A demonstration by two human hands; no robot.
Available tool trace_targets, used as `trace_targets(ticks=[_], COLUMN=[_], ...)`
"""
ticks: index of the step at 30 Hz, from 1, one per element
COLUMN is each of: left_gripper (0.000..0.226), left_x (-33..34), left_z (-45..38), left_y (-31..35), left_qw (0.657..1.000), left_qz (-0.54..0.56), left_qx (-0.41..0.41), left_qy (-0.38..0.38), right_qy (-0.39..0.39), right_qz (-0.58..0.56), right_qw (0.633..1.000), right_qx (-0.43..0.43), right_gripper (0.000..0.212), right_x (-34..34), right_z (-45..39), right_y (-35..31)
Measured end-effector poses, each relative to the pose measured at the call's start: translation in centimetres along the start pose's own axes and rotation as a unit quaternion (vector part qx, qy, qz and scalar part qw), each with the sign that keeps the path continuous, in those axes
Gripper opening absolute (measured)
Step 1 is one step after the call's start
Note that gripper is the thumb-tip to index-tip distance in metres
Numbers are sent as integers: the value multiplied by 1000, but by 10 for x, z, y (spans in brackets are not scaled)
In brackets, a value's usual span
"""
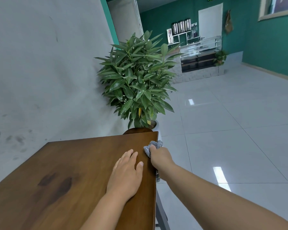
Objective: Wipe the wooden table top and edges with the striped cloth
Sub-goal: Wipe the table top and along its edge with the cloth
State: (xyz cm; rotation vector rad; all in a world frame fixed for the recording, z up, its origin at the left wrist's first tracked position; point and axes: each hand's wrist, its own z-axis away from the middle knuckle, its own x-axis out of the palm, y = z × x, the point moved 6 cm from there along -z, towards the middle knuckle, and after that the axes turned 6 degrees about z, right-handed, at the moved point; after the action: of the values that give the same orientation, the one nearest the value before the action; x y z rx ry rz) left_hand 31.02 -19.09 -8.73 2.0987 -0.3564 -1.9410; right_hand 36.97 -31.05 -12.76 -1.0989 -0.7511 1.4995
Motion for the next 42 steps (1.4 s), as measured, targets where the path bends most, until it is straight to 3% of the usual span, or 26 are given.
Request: trace_targets(ticks=[6,18,28,42], left_gripper=[53,52,55,54], left_x=[-1,-2,-2,-3], left_z=[18,19,35,36], left_y=[0,1,0,0], left_qw=[1000,1000,1000,1000], left_qz=[2,1,-6,-3], left_qx=[11,8,3,5], left_qy=[-7,4,6,10], right_qy=[-13,11,-8,7], right_qz=[12,2,-8,-8], right_qw=[999,1000,1000,1000], right_qx=[-33,-3,-18,0], right_gripper=[48,48,43,49], right_x=[8,0,9,1], right_z=[18,2,30,7], right_y=[22,-3,29,3])
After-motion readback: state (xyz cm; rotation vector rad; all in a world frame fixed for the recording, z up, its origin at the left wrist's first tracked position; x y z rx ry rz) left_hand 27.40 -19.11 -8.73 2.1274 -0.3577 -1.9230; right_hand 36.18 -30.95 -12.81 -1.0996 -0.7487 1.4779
